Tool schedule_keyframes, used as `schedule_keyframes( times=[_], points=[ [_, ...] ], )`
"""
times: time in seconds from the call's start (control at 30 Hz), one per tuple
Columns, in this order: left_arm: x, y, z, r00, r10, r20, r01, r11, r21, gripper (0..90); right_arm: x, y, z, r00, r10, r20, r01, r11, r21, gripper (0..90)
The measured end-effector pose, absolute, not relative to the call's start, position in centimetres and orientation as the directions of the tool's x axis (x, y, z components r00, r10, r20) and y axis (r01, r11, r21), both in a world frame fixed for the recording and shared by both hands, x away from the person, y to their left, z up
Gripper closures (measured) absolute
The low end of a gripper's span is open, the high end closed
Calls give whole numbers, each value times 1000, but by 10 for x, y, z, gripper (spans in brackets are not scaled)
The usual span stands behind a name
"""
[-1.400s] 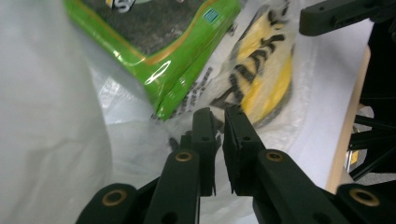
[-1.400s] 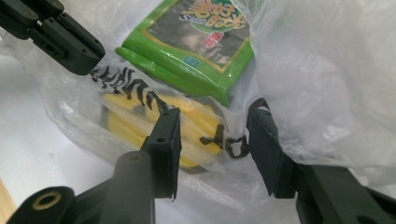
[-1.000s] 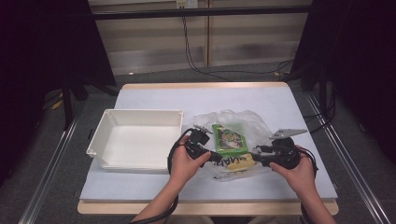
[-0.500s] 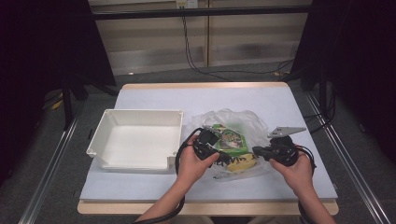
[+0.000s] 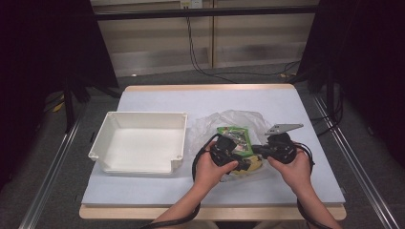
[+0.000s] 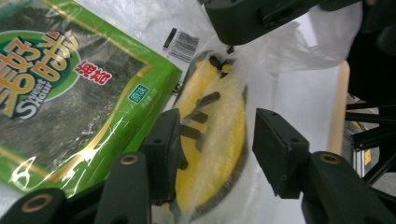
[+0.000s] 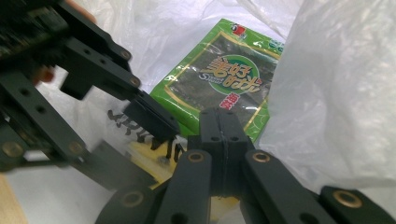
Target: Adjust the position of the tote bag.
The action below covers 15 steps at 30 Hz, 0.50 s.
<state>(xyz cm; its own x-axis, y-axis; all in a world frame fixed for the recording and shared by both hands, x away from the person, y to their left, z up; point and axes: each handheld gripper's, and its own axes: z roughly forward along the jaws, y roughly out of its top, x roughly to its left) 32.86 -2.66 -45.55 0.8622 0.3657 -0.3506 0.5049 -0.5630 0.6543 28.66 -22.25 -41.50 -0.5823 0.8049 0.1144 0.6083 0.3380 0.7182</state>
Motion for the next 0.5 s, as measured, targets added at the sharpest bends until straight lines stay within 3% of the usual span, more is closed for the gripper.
schedule_keyframes(
  times=[0.13, 0.37, 0.5],
  points=[
    [328, -32, -467, 864, 359, -353, 503, -574, 646, 483, 290, -221, -416, -584, 804, 109, 610, 347, 712, 900],
    [321, -38, -479, 853, 349, -389, 522, -608, 599, 849, 296, -219, -410, -570, 813, 116, 620, 333, 710, 900],
    [317, -38, -479, 838, 357, -413, 544, -603, 583, 900, 298, -216, -403, -576, 811, 105, 612, 342, 713, 839]
  ],
)
